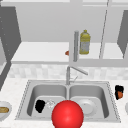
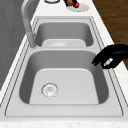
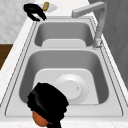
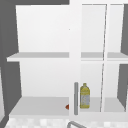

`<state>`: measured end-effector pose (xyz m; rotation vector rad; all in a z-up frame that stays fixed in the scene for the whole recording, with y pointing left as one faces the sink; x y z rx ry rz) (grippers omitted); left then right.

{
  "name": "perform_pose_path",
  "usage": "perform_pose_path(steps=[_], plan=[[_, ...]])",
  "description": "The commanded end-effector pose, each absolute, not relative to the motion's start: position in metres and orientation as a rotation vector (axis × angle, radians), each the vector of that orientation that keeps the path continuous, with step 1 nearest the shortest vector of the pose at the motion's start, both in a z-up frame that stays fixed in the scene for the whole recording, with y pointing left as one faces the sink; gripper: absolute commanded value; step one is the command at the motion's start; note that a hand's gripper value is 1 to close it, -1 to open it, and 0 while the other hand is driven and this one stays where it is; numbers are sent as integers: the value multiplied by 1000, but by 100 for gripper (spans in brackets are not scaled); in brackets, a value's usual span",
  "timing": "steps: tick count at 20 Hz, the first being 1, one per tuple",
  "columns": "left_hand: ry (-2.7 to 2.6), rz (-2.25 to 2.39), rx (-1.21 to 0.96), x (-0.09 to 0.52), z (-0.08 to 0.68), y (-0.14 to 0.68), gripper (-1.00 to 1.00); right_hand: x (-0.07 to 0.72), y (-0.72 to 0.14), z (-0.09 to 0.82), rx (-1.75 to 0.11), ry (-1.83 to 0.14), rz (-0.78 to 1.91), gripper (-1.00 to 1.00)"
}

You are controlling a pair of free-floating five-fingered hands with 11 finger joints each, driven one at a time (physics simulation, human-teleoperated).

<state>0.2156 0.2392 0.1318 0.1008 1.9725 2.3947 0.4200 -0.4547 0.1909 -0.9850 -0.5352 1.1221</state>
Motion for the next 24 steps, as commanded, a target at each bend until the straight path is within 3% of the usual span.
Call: perform_pose_path(steps=[1, 24], plan=[[1973, 2395, 101, 216, 132, 239, 0, 420, -443, 190, -948, -595, 1194, 100], [1973, 2395, 101, 216, 132, 239, 0, 409, -368, 160, -812, -786, 1323, 100]])
